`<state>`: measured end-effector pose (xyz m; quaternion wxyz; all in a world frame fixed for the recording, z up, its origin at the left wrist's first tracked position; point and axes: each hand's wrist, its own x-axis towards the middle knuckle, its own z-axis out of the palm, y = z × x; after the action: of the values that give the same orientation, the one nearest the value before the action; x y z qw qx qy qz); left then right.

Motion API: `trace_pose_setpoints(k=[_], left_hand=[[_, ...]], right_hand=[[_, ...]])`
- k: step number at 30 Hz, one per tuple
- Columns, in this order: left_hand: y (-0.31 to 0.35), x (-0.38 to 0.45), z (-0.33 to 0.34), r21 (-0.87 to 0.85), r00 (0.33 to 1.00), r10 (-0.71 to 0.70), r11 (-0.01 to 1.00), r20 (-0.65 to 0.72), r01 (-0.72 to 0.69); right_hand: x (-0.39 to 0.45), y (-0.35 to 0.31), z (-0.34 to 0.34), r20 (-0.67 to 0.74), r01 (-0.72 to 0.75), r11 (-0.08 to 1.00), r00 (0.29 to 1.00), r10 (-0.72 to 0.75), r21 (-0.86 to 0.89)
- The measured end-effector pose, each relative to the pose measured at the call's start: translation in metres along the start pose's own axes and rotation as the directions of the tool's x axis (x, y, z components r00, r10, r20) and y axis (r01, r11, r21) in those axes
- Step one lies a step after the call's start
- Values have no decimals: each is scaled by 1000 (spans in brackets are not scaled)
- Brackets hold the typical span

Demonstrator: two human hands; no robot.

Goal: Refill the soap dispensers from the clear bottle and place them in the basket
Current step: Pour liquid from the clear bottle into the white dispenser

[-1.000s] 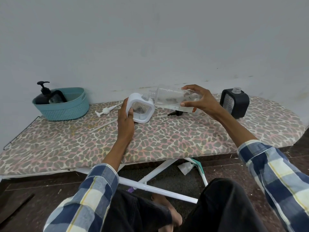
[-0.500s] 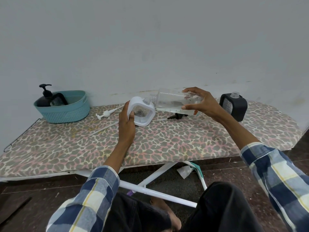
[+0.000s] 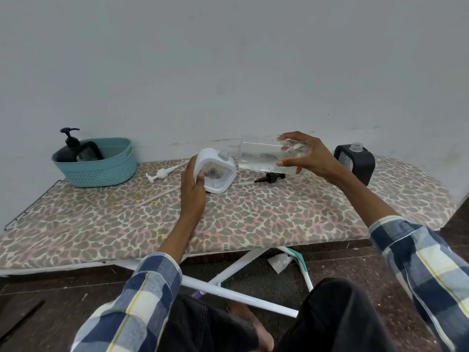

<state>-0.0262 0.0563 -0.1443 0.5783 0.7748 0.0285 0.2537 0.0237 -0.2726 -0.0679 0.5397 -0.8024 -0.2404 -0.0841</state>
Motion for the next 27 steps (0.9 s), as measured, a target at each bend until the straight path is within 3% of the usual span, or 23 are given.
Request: trace_pose_setpoints(k=[27], left_hand=[[-12,7,1,3,1000,4,1000,17,-4]], right_hand=[[0,-14,-5,15,5,999,1000,-5,-31]])
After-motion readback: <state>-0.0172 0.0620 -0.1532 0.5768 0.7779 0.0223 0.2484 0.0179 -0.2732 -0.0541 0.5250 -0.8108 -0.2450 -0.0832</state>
